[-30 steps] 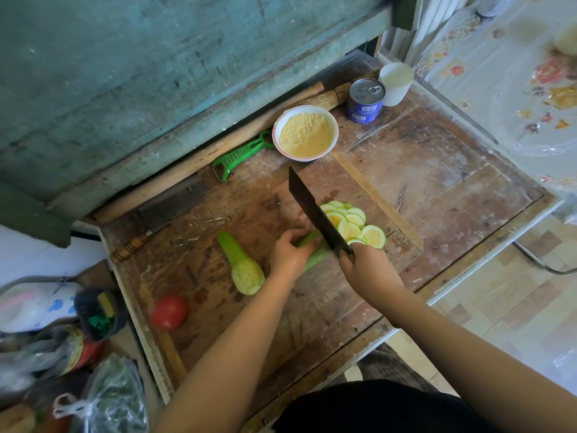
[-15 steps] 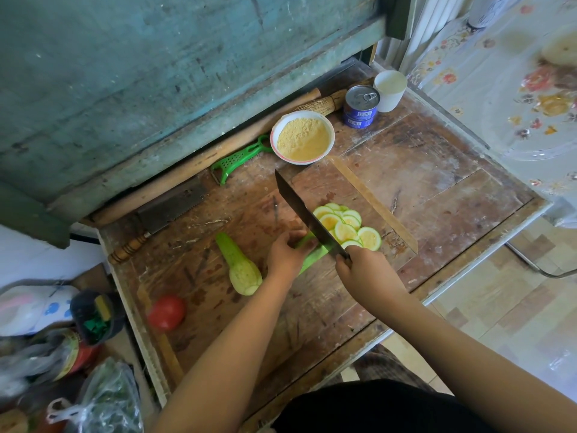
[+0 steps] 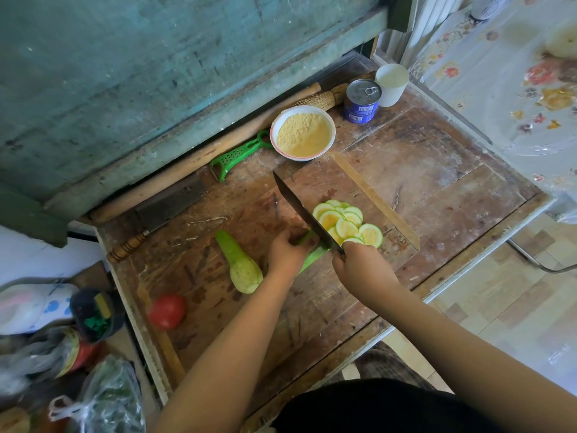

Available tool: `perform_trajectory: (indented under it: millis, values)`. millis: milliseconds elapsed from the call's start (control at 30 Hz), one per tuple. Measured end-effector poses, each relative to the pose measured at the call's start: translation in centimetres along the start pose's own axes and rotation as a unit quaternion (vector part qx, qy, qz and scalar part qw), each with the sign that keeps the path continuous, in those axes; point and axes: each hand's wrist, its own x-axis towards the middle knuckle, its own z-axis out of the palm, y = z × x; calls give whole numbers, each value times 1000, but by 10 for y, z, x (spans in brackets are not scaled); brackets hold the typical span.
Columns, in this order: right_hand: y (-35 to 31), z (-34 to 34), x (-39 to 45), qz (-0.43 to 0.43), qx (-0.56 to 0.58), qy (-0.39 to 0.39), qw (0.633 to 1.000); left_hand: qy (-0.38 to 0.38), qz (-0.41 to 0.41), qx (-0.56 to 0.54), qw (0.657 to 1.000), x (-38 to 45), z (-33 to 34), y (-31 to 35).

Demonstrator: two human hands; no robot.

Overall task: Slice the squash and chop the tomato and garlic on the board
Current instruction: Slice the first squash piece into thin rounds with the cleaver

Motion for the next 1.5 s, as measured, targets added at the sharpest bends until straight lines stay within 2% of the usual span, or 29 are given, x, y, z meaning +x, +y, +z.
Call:
perform_trajectory:
  millis: [433,867,1500]
  values:
    - [8,14,22,42,24,-23,999,-11,13,20,1000,0,-1,1]
    - [11,-6,-7,-8,32,15,999,-9,9,22,1000,1,-4,-2]
    - [5,-4,-11,-8,17,17,1000,14,2,7,1000,0,-1,-2]
